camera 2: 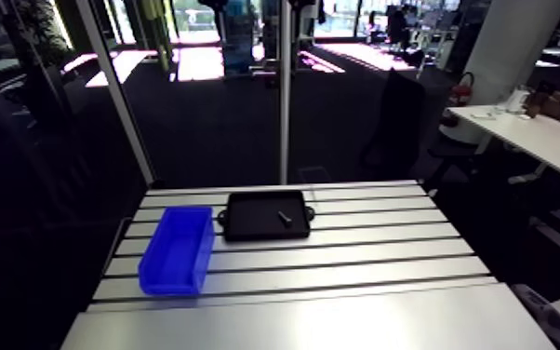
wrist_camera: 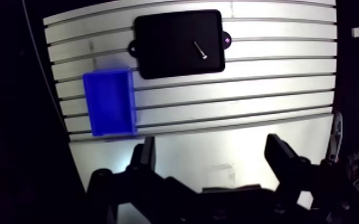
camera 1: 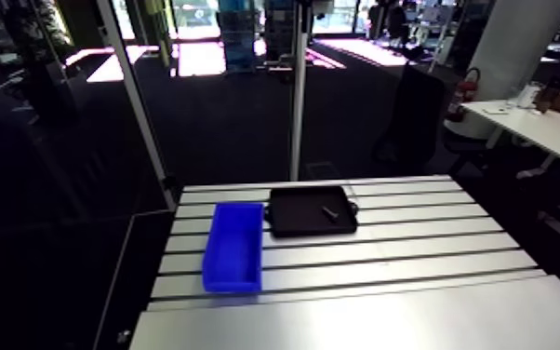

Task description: Pick up the M10 bolt from the tray and put it into the blue bin.

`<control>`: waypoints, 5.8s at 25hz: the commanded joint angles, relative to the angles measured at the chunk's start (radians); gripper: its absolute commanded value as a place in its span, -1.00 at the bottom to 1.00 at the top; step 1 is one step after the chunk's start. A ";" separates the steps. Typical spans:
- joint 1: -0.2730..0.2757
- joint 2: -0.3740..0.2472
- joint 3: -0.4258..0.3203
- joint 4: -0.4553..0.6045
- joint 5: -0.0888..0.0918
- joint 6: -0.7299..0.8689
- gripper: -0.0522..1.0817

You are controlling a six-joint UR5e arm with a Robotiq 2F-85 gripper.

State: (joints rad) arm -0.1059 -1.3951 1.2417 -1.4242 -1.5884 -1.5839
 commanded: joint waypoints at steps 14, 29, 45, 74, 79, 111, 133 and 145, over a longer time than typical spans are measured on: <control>0.038 0.000 -0.028 0.006 -0.005 0.002 -0.90; 0.040 0.035 -0.058 0.006 -0.009 0.002 -0.90; -0.008 0.178 -0.060 -0.011 -0.011 -0.011 -0.90; -0.012 0.209 -0.011 -0.077 -0.005 -0.020 -0.90; -0.005 0.209 -0.008 -0.083 -0.006 -0.095 -0.90; -0.049 0.235 0.290 -0.494 -0.009 -0.608 -0.90; -0.051 0.305 0.391 -0.586 -0.012 -0.649 -0.56; -0.051 0.342 0.399 -0.597 -0.034 -0.652 -0.34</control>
State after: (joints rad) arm -0.1562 -1.0705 1.6403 -2.0198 -1.6076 -2.2358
